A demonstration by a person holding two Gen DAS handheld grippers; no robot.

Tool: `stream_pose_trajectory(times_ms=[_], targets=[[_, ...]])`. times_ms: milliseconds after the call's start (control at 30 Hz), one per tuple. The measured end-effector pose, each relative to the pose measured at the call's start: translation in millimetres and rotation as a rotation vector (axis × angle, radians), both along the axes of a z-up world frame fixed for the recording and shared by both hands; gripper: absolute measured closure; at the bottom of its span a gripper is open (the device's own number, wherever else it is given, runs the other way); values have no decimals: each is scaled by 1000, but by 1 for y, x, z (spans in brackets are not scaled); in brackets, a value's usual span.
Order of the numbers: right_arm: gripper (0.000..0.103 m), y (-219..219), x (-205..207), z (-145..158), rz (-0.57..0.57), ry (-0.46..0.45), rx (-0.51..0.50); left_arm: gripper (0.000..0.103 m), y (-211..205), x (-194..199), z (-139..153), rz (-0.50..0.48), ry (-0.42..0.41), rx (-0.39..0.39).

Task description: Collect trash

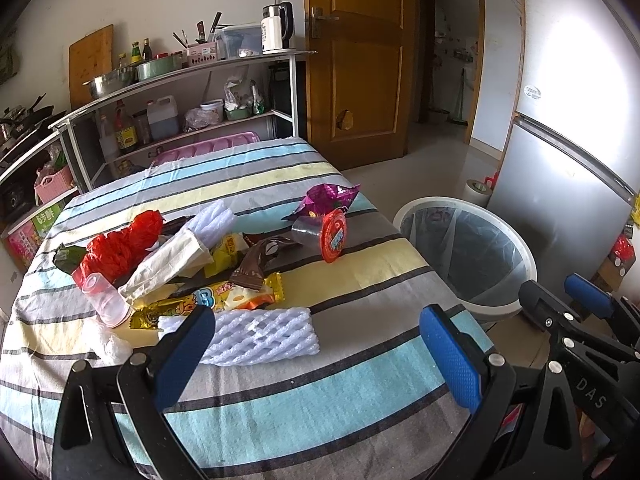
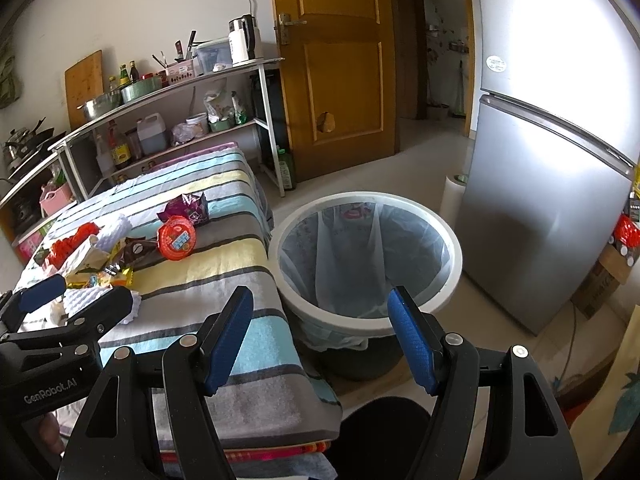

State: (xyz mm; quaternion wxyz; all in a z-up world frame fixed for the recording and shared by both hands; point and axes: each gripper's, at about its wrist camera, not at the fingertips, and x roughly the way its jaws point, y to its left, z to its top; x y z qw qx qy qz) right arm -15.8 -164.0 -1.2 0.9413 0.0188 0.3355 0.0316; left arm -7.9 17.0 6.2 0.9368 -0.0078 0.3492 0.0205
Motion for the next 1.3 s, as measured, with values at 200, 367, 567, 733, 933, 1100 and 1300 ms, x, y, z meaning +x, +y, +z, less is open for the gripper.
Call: stream_pose_trajectory(times_ms=[200, 367, 567, 733, 933, 1100, 1300], targets=[[33, 3, -2, 1, 9, -4, -2, 0, 2, -1, 0, 3, -2, 2], [33, 3, -2, 1, 8, -5, -2, 0, 3, -1, 0, 2, -3, 2], [33, 2, -2, 1, 11, -7, -4, 0, 2, -1, 0, 3, -2, 2], [33, 2, -2, 1, 12, -7, -4, 0, 3, -2, 0, 4, -4, 2], [33, 3, -2, 1, 13, -6, -4, 0, 4, -3, 0, 4, -4, 2], [33, 3, -2, 1, 13, -6, -3, 0, 4, -3, 0, 4, -4, 2], [33, 3, -2, 1, 13, -5, -4, 0, 5, -3, 0, 4, -4, 3]])
